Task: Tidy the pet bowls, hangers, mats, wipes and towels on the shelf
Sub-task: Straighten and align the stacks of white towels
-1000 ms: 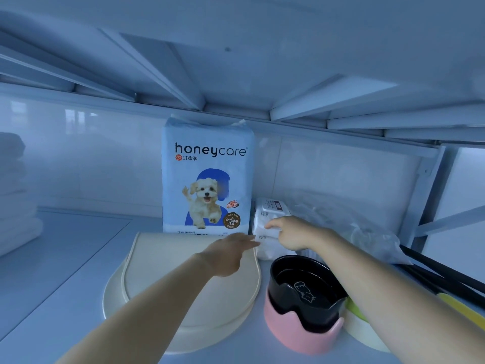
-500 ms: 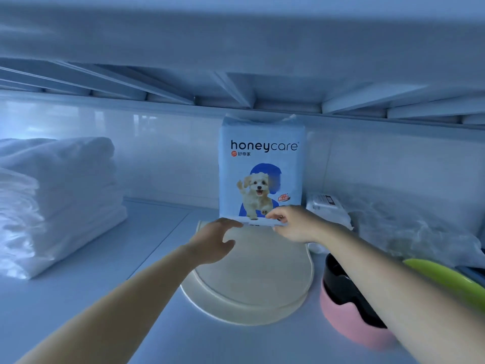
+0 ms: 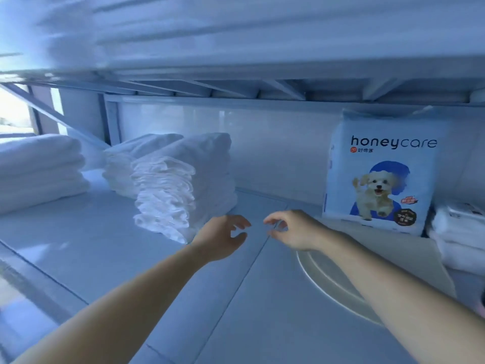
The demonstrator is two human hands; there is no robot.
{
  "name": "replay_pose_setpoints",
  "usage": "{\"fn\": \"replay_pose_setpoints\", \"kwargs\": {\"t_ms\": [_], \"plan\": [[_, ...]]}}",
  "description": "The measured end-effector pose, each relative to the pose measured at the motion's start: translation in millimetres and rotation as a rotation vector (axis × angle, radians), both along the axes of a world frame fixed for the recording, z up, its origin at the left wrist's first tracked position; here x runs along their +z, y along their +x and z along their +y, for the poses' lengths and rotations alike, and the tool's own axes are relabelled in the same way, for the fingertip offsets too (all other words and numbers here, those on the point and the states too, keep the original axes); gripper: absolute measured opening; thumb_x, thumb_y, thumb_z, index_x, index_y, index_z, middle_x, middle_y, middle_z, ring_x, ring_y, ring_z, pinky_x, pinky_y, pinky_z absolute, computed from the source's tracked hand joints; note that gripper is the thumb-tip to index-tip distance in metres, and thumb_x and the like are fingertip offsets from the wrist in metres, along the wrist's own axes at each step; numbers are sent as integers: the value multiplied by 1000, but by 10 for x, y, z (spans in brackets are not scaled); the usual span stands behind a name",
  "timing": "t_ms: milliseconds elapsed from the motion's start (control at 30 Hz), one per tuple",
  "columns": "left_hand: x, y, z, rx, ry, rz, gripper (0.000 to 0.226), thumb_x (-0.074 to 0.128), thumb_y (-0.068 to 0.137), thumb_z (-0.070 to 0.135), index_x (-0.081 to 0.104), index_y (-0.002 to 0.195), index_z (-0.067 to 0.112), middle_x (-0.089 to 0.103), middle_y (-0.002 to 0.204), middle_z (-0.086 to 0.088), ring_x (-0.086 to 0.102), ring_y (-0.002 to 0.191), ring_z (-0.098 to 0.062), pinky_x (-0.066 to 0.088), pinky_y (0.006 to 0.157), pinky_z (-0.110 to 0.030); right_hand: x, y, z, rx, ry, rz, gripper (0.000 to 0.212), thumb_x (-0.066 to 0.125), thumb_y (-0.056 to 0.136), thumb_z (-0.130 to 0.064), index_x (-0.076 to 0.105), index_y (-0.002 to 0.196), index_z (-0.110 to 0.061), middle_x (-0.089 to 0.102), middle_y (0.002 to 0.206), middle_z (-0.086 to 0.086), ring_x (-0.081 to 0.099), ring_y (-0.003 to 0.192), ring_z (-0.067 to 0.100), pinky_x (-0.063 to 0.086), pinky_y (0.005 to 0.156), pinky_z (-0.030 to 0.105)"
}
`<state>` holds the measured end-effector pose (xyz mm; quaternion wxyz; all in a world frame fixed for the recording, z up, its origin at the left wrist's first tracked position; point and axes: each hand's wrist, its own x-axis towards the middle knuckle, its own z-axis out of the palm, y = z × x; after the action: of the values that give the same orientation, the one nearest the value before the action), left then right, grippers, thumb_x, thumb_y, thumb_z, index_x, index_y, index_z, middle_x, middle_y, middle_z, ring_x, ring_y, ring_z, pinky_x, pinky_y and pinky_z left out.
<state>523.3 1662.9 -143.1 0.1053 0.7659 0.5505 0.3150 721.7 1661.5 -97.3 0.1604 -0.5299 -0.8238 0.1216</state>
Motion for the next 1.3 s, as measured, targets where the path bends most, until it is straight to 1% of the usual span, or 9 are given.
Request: {"fn": "replay_pose_setpoints", "kwargs": {"t_ms": [100,167,300,433,633,767,900,1100,1300], "plan": [[17,-576,-76,49,16,4,21,60,85,22,66,105,27,64,101,11,61,94,-10,43,77,-17,-64,-581,39,48,5,27,34,61,89,-29,59,123,-24,60,125,-3,56,110,13,39,89,19],[37,-970,-128,81,8,6,21,59,86,23,65,105,29,63,100,14,60,94,-7,41,75,-16,-91,-968,34,85,9,37,33,60,89,-31,59,122,-25,60,123,-5,56,109,13,40,90,22],[44,-1756,-218,115,1,-5,19,59,87,25,63,104,33,65,102,16,60,93,-5,49,83,-25,-126,-1719,-1,142,4,82,33,57,90,-34,58,123,-28,57,117,-11,54,103,8,40,87,21],[0,-2462,-303,173,4,21,20,58,88,27,62,107,31,65,102,15,60,93,-6,48,82,-24,-149,-2434,-18,222,26,81,33,56,91,-35,56,123,-29,54,128,-11,53,108,8,40,92,23],[1,-3261,-372,251,14,19,22,57,89,28,61,110,30,63,101,17,59,93,-6,47,83,-24,-132,-3271,21,303,4,64,34,53,93,-38,54,126,-30,52,130,-7,50,113,9,38,92,23],[-14,-3607,-355,283,30,15,21,57,89,27,62,109,30,64,103,16,60,93,-4,46,82,-22,-149,-3645,111,329,-16,68,36,52,94,-39,54,128,-30,52,130,-5,50,117,9,36,90,22],[-111,-3835,-285,315,21,0,21,58,88,27,62,108,32,64,103,17,60,94,-3,45,82,-23,-265,-3877,258,365,-38,58,34,52,92,-41,55,125,-33,53,131,-6,51,115,8,40,92,24],[-146,-4136,-191,362,16,27,21,59,88,27,60,108,34,63,101,18,59,93,-2,46,84,-25,-361,-4058,588,417,-58,42,33,52,92,-41,55,124,-33,53,130,-7,52,112,7,41,92,24],[-189,-4707,-281,501,64,-9,21,60,87,23,61,107,30,62,101,15,60,94,-7,48,83,-28,-420,-4487,795,503,-63,82,29,52,93,-37,56,122,-31,54,127,-15,50,110,4,38,89,21]]}}
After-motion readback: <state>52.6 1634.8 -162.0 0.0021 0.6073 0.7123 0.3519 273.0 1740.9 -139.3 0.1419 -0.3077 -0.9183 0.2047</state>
